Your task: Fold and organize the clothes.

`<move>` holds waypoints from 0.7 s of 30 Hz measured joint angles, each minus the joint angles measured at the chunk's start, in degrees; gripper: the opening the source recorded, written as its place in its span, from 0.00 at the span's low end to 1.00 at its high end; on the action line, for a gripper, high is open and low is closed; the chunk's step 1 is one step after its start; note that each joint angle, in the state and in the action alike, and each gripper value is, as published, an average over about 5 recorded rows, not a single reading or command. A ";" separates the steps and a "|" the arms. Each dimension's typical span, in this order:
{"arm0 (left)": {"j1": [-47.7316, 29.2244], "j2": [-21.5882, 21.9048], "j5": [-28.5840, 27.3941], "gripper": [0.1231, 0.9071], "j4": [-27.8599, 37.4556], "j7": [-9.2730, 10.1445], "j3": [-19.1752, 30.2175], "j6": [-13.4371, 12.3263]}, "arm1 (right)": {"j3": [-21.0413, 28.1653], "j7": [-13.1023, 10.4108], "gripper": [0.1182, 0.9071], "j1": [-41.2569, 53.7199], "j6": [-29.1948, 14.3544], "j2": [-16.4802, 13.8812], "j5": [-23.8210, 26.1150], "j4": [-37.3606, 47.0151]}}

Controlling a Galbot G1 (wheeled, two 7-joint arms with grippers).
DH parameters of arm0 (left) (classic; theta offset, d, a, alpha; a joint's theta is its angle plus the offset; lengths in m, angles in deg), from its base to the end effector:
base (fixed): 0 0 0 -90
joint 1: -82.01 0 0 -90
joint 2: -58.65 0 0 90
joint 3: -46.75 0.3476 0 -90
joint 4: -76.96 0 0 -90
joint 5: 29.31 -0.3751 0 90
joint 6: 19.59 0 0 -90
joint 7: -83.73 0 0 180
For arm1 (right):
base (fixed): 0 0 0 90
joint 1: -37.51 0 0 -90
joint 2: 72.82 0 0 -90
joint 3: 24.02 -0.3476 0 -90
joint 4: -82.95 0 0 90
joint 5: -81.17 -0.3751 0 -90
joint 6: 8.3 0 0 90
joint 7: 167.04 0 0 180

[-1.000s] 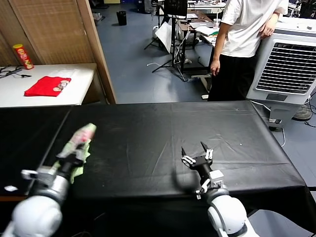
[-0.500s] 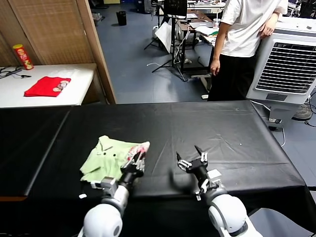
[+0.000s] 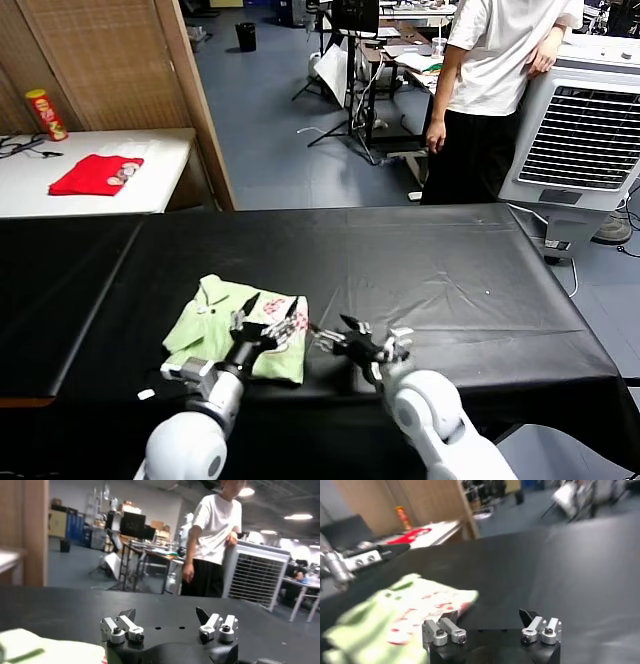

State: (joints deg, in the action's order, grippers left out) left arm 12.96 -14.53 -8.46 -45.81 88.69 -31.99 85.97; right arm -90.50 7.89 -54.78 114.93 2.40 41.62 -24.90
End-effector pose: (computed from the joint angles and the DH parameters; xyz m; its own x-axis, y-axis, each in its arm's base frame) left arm 0.2330 -0.0171 -0.2565 -0.9518 0.2747 0.1361 0.2540 0.9552 -0.1516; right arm 0.3167 0.0784 -0.2741 -0.7351 -0.5595 0.3829 -0.4059 0.8156 0.4124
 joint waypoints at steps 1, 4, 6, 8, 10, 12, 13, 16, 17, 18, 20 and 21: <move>0.39 0.08 -0.39 0.86 0.01 0.01 -0.35 -0.30 | 0.60 -0.63 0.86 1.04 -0.11 0.58 -1.34 1.15; 1.61 0.07 -1.11 0.86 0.11 0.05 -1.16 -0.88 | 1.50 -2.72 0.86 3.85 -0.36 2.39 -5.28 4.66; 2.31 0.01 -1.28 0.86 0.15 0.11 -1.59 -1.05 | 1.65 -4.14 0.86 5.38 -0.31 3.61 -7.87 6.80; 2.80 -0.02 -1.37 0.86 0.16 0.19 -2.01 -1.16 | 1.70 -5.26 0.86 6.65 -0.24 4.76 -10.11 8.74; 3.21 -0.04 -1.38 0.86 0.14 0.28 -2.44 -1.26 | 1.71 -5.77 0.86 7.68 -0.27 5.75 -11.39 10.45; 3.63 -0.07 -1.36 0.86 0.13 0.38 -2.93 -1.44 | 1.72 -5.88 0.83 8.64 -0.36 6.65 -11.87 12.03; 3.85 -0.11 -1.35 0.86 0.12 0.40 -3.15 -1.57 | 1.74 -5.79 0.80 9.09 -0.43 7.04 -11.82 12.76; 4.56 -0.30 -1.36 0.86 0.14 0.43 -3.77 -2.12 | 1.96 -4.84 0.62 10.37 -0.95 7.75 -10.55 14.73; 4.83 -0.39 -1.37 0.86 0.16 0.43 -3.96 -2.32 | 2.11 -4.22 0.54 10.80 -1.24 7.83 -9.68 15.36; 5.09 -0.48 -1.39 0.86 0.18 0.43 -4.14 -2.51 | 2.29 -3.55 0.47 11.23 -1.55 7.86 -8.72 15.98; 5.61 -0.67 -1.41 0.86 0.21 0.43 -4.48 -2.84 | 2.71 -1.92 0.35 12.07 -2.35 7.81 -6.36 17.14; 5.84 -0.77 -1.42 0.86 0.22 0.43 -4.64 -2.99 | 2.94 -1.02 0.28 12.48 -2.84 7.74 -4.94 17.70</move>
State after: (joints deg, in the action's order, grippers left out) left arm 18.80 -15.29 -9.88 -45.59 89.12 -36.63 82.99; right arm -87.56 6.87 -42.30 112.09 10.14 36.68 -7.20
